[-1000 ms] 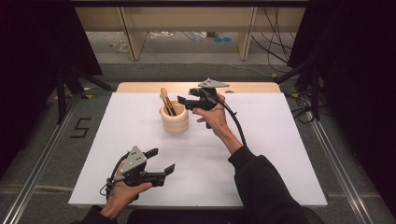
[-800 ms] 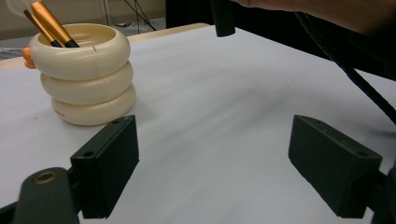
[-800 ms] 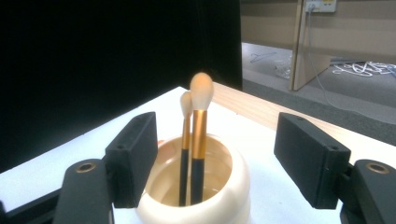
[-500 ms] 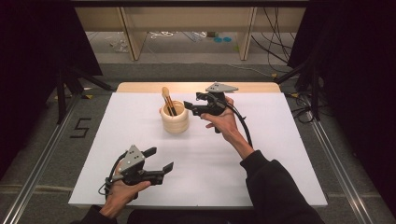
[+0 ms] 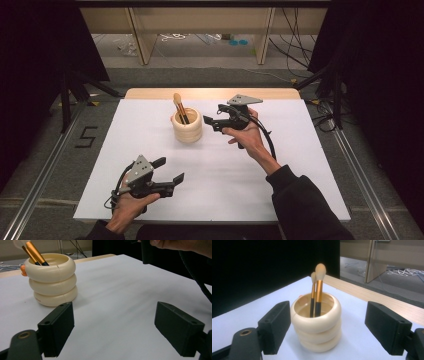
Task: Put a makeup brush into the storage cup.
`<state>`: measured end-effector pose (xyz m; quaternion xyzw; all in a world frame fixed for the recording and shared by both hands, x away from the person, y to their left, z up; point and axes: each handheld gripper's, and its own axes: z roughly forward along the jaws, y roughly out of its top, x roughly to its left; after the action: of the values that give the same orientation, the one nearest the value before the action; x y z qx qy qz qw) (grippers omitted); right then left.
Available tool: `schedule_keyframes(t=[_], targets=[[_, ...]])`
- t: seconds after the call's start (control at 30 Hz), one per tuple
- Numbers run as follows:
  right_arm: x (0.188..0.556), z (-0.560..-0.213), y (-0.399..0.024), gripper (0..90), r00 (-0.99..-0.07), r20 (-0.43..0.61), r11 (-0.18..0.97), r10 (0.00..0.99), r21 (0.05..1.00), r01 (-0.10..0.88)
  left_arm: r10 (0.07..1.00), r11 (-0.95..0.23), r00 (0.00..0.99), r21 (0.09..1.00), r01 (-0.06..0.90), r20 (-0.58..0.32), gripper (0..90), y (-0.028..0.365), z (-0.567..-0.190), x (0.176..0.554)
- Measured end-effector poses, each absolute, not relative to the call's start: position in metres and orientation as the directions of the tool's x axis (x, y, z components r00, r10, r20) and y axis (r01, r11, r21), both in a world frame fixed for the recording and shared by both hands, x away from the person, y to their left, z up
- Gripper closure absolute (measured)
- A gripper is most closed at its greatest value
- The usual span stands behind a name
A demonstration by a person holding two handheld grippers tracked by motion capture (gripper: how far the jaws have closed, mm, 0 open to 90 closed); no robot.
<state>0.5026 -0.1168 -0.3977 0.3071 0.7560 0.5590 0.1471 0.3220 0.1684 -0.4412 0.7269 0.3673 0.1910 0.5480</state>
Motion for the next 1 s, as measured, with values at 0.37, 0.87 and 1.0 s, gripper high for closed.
schedule_keyframes(t=[0.37,0.87,1.0], targets=[[0.480,-0.397,-0.132,20.1,-0.771,0.117,0.208,0.626,0.928,0.309,0.748,-0.132,0.653,0.939,0.318,-0.116,15.9,0.173,-0.440,0.320],[0.441,-0.401,-0.151,19.4,-0.781,0.116,0.215,0.614,0.927,0.307,0.744,-0.123,0.658,0.944,0.306,-0.116,15.9,0.171,-0.439,0.321],[0.432,-0.406,-0.156,19.2,-0.778,0.130,0.217,0.614,0.921,0.324,0.745,-0.131,0.658,0.943,0.307,-0.111,15.9,0.170,-0.439,0.320]])
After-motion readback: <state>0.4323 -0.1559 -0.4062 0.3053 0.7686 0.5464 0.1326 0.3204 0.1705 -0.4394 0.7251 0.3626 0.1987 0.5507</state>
